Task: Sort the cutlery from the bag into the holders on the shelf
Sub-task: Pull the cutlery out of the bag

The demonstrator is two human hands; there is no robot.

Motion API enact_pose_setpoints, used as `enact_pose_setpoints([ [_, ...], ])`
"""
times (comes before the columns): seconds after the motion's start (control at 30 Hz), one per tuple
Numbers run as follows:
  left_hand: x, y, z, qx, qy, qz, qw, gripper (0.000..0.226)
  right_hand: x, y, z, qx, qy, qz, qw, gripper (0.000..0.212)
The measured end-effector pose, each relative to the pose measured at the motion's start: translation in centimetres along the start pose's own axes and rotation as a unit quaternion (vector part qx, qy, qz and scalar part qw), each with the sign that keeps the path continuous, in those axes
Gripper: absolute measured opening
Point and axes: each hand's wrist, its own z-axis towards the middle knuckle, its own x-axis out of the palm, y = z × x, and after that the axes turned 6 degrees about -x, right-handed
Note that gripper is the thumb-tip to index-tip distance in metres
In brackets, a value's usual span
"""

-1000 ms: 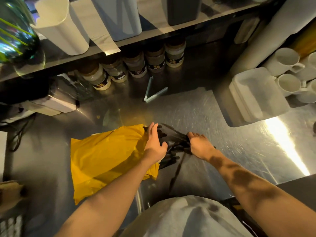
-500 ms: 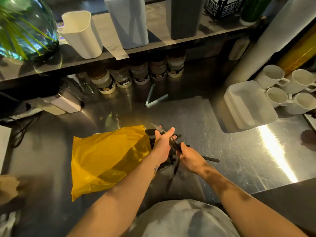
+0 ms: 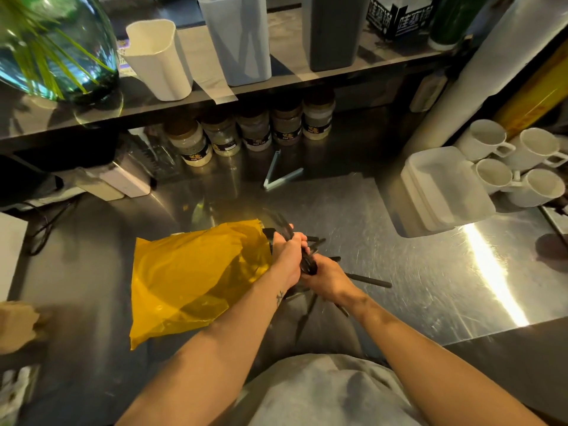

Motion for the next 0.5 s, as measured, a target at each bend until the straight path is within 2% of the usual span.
enact_pose_setpoints([
  [0.1, -0.8, -2.0, 0.5, 0.009, -0.032, -0.07, 0.997, 0.023, -1.0, -0.6, -1.3, -0.003, 0.015, 0.112, 0.994, 0.017],
  [0.23, -1.2, -3.6, 0.4, 0.009, -0.048, -0.132, 0.99, 0.018, -1.1, -1.0, -2.7, 0.007, 0.019, 0.26, 0.965, 0.029],
  [0.33, -0.3, -2.9, -0.4, 0.01, -0.045, -0.13, 0.99, 0.012, 0.1, 0.2, -2.4, 0.097, -0.073, 0.324, 0.938, 0.048],
  [0.4, 0.4, -2.1, -0.8, 0.022, -0.048, -0.111, 0.992, 0.005, 0.9, 0.7, -1.4, 0.15, -0.149, 0.323, 0.923, 0.058],
  [0.5, 0.9, -1.1, -1.3, 0.041, -0.074, -0.073, 0.994, 0.013, 2.0, 0.3, 0.1, 0.207, -0.201, 0.306, 0.907, 0.063],
])
